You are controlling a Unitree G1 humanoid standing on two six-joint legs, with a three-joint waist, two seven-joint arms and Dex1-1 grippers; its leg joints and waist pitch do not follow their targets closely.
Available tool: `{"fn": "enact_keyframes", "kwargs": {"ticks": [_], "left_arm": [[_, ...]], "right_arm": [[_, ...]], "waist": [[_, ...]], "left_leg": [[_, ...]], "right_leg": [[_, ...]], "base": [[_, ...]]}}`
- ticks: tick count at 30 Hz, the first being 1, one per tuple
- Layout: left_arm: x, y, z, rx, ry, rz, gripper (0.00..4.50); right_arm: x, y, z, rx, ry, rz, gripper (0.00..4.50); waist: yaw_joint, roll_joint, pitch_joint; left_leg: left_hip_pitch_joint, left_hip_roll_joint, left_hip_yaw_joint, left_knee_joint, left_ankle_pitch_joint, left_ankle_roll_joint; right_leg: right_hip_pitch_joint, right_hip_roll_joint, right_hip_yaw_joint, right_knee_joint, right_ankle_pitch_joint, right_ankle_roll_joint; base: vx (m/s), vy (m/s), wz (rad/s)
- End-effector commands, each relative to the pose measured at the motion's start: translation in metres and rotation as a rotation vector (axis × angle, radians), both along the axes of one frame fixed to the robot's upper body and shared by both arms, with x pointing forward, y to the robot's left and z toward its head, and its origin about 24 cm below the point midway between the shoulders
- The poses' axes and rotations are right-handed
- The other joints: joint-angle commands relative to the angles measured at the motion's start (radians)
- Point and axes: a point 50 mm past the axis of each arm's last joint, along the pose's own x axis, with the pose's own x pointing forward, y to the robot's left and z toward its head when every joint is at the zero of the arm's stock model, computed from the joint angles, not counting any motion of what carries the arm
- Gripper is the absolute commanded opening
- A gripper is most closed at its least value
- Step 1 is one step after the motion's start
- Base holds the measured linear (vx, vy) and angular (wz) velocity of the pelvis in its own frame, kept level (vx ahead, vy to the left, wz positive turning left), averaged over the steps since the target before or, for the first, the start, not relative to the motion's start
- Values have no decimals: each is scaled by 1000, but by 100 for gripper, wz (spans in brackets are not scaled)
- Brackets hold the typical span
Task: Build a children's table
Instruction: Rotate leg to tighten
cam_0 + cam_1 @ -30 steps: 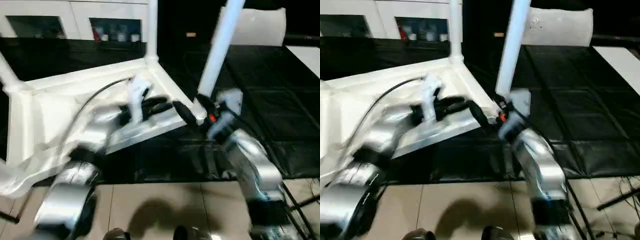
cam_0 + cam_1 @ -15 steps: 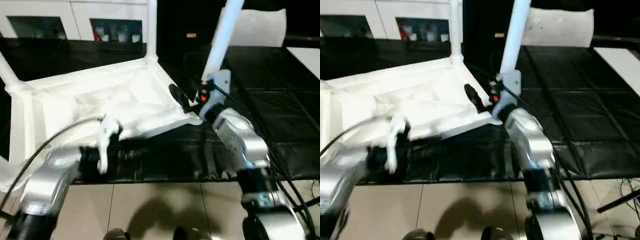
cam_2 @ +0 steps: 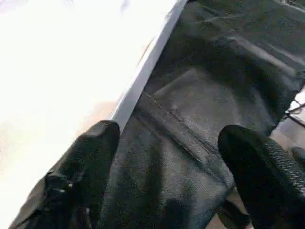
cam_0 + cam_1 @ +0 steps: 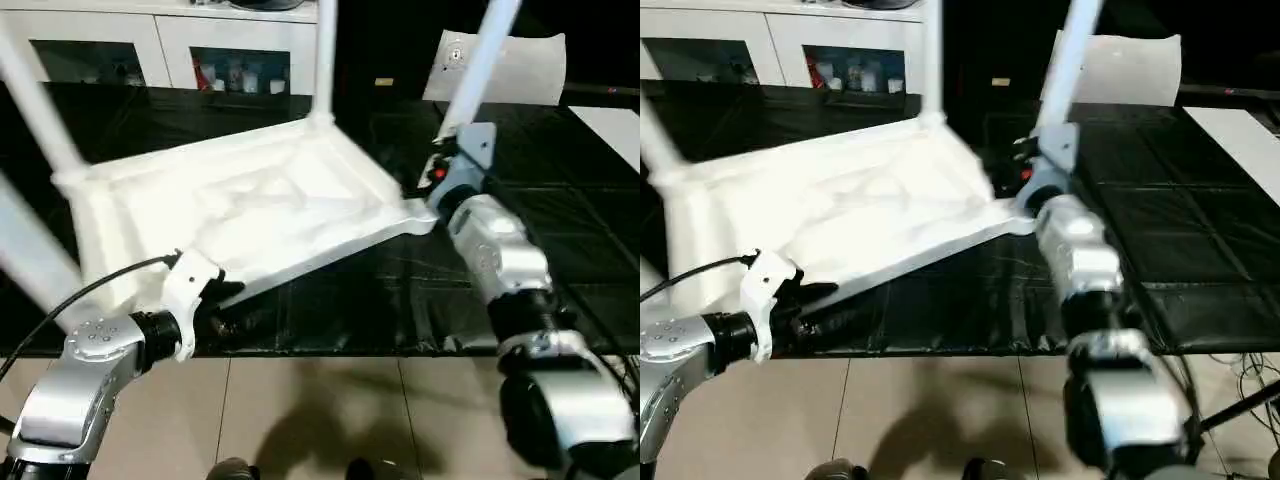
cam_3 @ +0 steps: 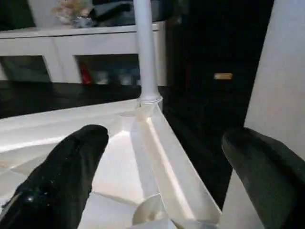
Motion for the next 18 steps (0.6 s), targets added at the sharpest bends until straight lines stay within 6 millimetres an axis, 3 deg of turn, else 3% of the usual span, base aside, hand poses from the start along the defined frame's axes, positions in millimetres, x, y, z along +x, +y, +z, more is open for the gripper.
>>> {"fn": "enact_keyframes", "kwargs": {"ticks": [1,4,5,6,9,12,14,16,18], "left_arm": [[3,11,1,63,-15,58,418],[7,12,-3,114,-38,84,437],[8,12,-3,124,-44,89,445],[10,13,-3,136,-55,106,445],[17,12,-1,152,-105,152,445],[15,1,3,69,-145,131,445],[9,-10,6,-13,-160,87,445],[2,-18,8,-81,-167,61,445],[-9,-24,8,-179,-166,53,445]], "right_arm": [[2,-36,17,6,-68,-152,450],[3,-53,20,-1,-77,-205,450],[3,-55,20,-3,-78,-210,450],[2,-57,20,-5,-78,-216,450],[1,-59,19,-23,-83,-211,450],[-1,-52,15,-55,-95,-141,450],[-4,-43,11,-72,-103,-71,450],[-8,-35,7,-79,-104,-4,450],[-16,-23,0,-68,-100,78,450]], "waist": [[-14,25,-79],[-10,24,-82],[-12,25,-80],[-12,23,-86],[-14,20,-90],[-11,24,-90],[-7,21,-98],[-6,20,-99],[-6,21,-98]], "left_leg": [[35,27,-13,-68,-396,-1],[31,28,-13,-70,-372,5],[18,29,-16,-73,-363,6],[10,32,-18,-75,-340,6],[4,28,-12,-70,-282,16],[0,28,-8,-65,-253,25],[-6,32,-6,-63,-200,34],[-12,34,-4,-63,-134,62],[-15,33,-2,-61,-119,79]], "right_leg": [[27,-56,45,-93,-564,-34],[32,-55,47,-87,-539,-46],[38,-57,48,-80,-522,-54],[45,-58,51,-73,-485,-62],[45,-59,59,-63,-421,-95],[43,-59,65,-51,-384,-128],[51,-59,69,-38,-301,-154],[52,-53,71,-24,-198,-188],[55,-53,72,-21,-182,-202]], "base": [[0,0,0],[0,0,0],[0,0,0],[0,0,0],[0,0,0],[0,0,0],[56,-16,1],[0,0,0],[0,0,0]]}}
